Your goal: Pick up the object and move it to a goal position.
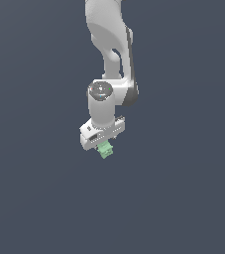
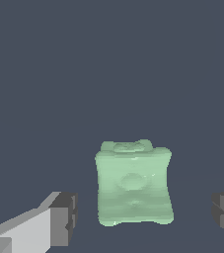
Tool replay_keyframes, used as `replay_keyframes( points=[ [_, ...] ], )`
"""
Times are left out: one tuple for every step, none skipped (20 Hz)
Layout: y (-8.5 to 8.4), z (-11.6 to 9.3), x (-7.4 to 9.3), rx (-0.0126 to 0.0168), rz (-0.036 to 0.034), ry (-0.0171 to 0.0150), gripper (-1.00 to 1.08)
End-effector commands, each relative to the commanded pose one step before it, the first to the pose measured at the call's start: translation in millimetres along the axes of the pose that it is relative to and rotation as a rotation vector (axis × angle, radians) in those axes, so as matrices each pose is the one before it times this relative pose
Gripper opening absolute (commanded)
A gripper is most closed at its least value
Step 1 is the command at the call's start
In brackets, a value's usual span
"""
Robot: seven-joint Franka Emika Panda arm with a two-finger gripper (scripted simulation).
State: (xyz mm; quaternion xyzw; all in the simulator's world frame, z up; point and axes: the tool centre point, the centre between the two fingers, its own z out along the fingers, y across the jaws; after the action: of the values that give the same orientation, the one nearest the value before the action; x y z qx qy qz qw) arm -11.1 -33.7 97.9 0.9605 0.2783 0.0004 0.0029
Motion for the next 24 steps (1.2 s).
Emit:
replay_keyframes(
  points=[
    [-0.10, 3.88, -1.44, 0.00286, -0.02527, 0.00071, 1.00],
    [-0.02, 1.11, -0.46, 0.00086, -0.00660, 0.00008, 1.00],
    [-0.04, 0.91, -0.37, 0.00071, -0.00543, 0.00008, 1.00],
    [0.00, 0.70, -0.31, 0.00054, -0.00416, 0.00006, 1.00],
    [-0.04, 0.50, -0.19, 0.00040, -0.00306, 0.00005, 1.00],
    [-0.01, 0.30, -0.12, 0.00024, -0.00181, 0.00003, 1.00],
    [-0.04, 0.10, -0.01, 0.00009, -0.00068, 0.00001, 1.00],
    [0.10, -0.40, 0.00, -0.00023, 0.00423, -0.00046, 1.00],
    [0.01, 0.38, -0.02, 0.00000, 0.00000, 0.00000, 1.00],
    [0.03, 1.15, -0.06, 0.00000, 0.00000, 0.00000, 1.00],
    [0.04, 1.90, -0.10, 0.00000, 0.00000, 0.00000, 1.00],
    [-0.27, 2.64, 0.10, 0.00004, -0.00069, 0.00007, 1.00],
    [0.06, 3.40, -0.20, 0.00000, 0.00000, 0.00000, 1.00],
    [-0.25, 4.12, 0.00, 0.00005, -0.00069, 0.00007, 1.00],
    [0.07, 4.86, -0.30, 0.00000, 0.00000, 0.00000, 1.00],
    [-0.24, 5.53, -0.10, 0.00005, -0.00068, 0.00007, 1.00],
    [-0.23, 5.88, -0.12, 0.00005, -0.00068, 0.00007, 1.00],
    [0.10, 5.21, -0.30, 0.00000, 0.00000, 0.00000, 1.00],
    [-0.33, 4.42, 0.15, 0.00007, -0.00097, 0.00010, 1.00],
    [0.15, 3.68, -0.10, 0.00000, 0.00000, 0.00000, 1.00],
    [0.19, 2.91, 0.01, 0.00000, 0.00000, 0.00000, 1.00],
    [-0.10, 2.09, 0.37, -0.00002, -0.00069, 0.00006, 1.00],
    [0.23, 1.38, 0.20, 0.00000, 0.00000, 0.00000, 1.00],
    [0.20, 0.72, 0.21, 0.00000, 0.00000, 0.00000, 1.00]
  ],
)
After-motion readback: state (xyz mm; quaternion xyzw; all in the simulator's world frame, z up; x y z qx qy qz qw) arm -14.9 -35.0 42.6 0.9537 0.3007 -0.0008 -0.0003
